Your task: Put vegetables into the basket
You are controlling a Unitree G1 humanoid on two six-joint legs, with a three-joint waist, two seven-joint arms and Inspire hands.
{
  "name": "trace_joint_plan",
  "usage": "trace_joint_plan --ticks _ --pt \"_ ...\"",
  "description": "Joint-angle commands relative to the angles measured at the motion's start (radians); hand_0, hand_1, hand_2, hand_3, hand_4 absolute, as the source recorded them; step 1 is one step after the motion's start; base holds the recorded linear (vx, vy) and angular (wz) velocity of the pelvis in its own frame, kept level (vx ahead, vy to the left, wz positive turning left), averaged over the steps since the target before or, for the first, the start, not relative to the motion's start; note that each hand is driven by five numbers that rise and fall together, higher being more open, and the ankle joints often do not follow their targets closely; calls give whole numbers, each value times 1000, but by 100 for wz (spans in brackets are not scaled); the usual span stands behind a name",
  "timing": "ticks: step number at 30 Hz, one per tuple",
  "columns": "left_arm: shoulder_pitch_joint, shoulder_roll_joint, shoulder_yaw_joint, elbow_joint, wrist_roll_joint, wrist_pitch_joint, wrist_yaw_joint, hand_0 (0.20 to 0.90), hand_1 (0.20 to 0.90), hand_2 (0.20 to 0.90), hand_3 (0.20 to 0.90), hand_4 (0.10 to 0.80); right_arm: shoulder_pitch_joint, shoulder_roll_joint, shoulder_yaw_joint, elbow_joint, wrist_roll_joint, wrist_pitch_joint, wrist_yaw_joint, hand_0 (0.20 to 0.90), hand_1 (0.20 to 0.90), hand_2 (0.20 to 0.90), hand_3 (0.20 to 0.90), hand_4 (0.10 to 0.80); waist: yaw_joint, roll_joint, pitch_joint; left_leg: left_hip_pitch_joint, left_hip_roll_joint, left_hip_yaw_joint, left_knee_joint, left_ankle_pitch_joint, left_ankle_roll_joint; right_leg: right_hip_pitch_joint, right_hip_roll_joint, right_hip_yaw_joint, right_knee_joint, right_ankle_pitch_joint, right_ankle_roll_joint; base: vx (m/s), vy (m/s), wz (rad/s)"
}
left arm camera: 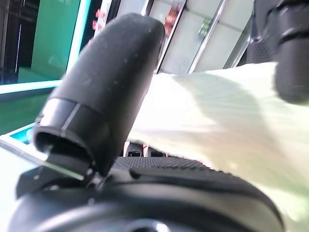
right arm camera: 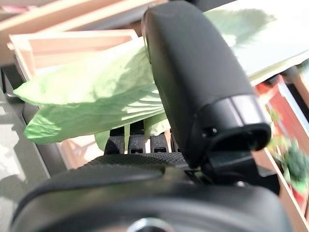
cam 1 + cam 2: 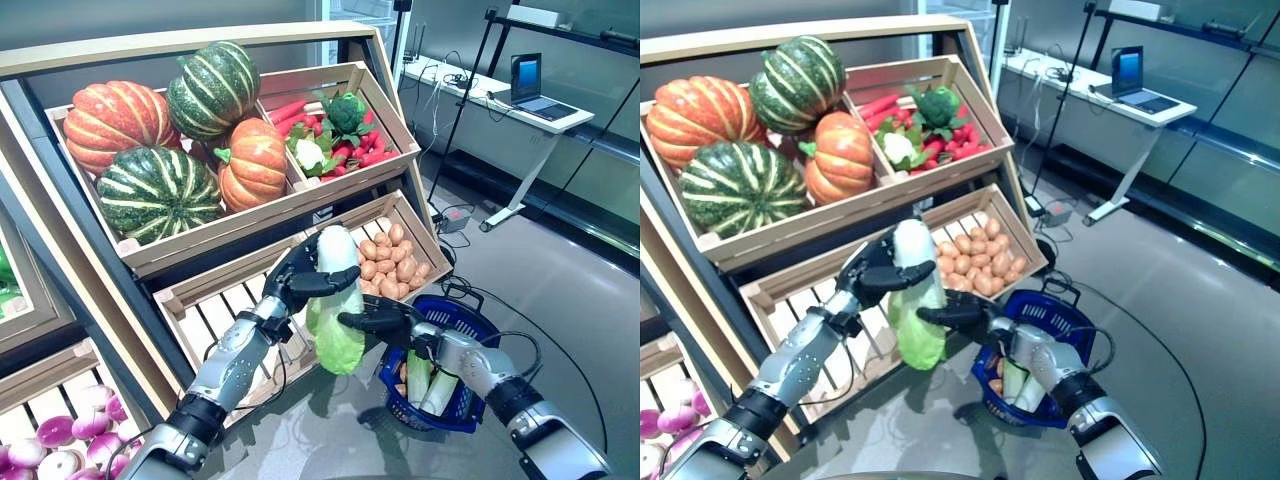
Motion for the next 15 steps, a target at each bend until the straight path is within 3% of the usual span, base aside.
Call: trace_joint_plan --ticks 1,15 --pt "-60 14 63 -107 9 -69 -77 900 900 900 900 800 -66 -100 -162 74 56 -137 -37 300 300 300 300 400 2 6 -35 -18 -18 7 1 -49 24 24 11 22 1 -20 -43 3 -5 -4" --pt "-13 105 143 -47 77 -43 -97 900 900 900 900 800 18 -200 -301 233 27 -188 -22 300 300 300 300 400 3 12 -19 -22 -12 19 1 -44 23 14 13 22 7 -20 -41 17 -15 -3"
